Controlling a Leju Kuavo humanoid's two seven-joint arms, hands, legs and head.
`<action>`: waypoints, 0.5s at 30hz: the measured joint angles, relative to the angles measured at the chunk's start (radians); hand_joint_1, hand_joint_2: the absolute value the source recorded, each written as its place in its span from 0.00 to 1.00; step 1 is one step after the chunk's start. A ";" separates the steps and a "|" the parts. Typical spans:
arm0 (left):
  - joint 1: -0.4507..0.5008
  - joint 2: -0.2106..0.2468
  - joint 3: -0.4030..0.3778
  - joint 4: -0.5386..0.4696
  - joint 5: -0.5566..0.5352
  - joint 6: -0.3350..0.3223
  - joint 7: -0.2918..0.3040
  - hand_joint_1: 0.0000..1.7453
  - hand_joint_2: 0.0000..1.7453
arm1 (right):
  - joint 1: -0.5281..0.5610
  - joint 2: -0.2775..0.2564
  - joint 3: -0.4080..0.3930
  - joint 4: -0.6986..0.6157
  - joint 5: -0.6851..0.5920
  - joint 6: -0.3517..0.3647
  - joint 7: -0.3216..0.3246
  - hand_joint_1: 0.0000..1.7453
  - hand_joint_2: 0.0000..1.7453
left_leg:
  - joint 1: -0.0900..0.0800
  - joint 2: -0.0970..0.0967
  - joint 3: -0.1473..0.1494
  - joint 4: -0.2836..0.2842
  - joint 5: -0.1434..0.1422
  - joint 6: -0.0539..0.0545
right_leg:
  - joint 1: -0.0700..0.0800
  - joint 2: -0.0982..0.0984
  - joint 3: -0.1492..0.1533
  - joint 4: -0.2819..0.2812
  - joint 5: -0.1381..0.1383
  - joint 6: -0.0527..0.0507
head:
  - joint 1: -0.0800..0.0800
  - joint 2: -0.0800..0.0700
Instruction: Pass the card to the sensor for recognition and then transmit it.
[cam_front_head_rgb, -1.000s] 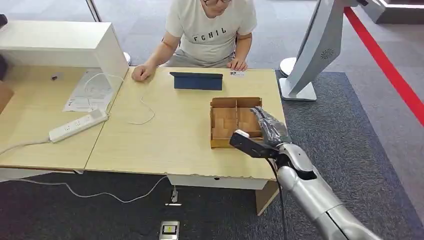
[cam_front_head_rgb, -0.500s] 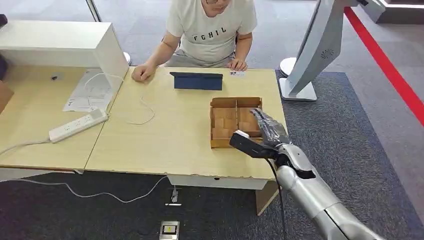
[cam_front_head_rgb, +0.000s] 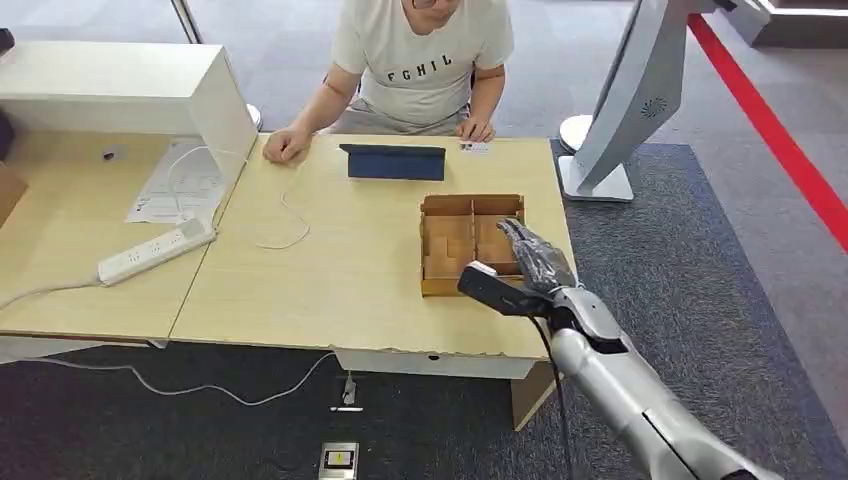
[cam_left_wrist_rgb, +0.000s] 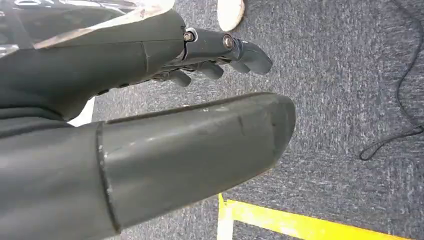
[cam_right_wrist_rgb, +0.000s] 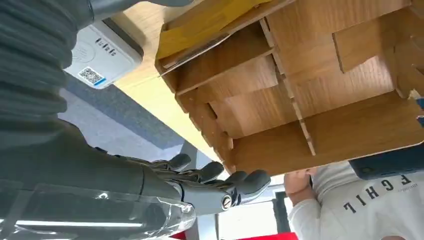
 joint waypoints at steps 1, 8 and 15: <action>0.000 0.000 0.000 0.000 0.000 0.000 0.001 0.00 0.00 | -0.003 0.002 0.001 0.003 -0.001 0.000 -0.001 0.00 1.00 | 0.000 0.000 0.000 0.000 0.000 0.000 | 0.000 0.000 0.000 0.000 0.000 0.000 | 0.000 0.000; 0.000 0.000 0.000 0.000 0.005 0.001 0.002 0.00 0.00 | -0.009 0.013 0.014 0.030 -0.003 0.000 -0.007 0.00 1.00 | 0.000 0.000 0.000 0.000 0.000 0.000 | 0.000 0.000 0.000 0.000 0.000 0.000 | 0.000 0.000; 0.000 0.000 0.001 0.000 0.012 0.009 0.002 0.00 0.00 | -0.009 0.018 0.023 0.049 0.000 0.002 -0.008 0.00 1.00 | 0.000 0.000 0.000 0.000 0.000 0.000 | 0.000 0.000 0.000 0.000 0.000 0.000 | 0.000 0.000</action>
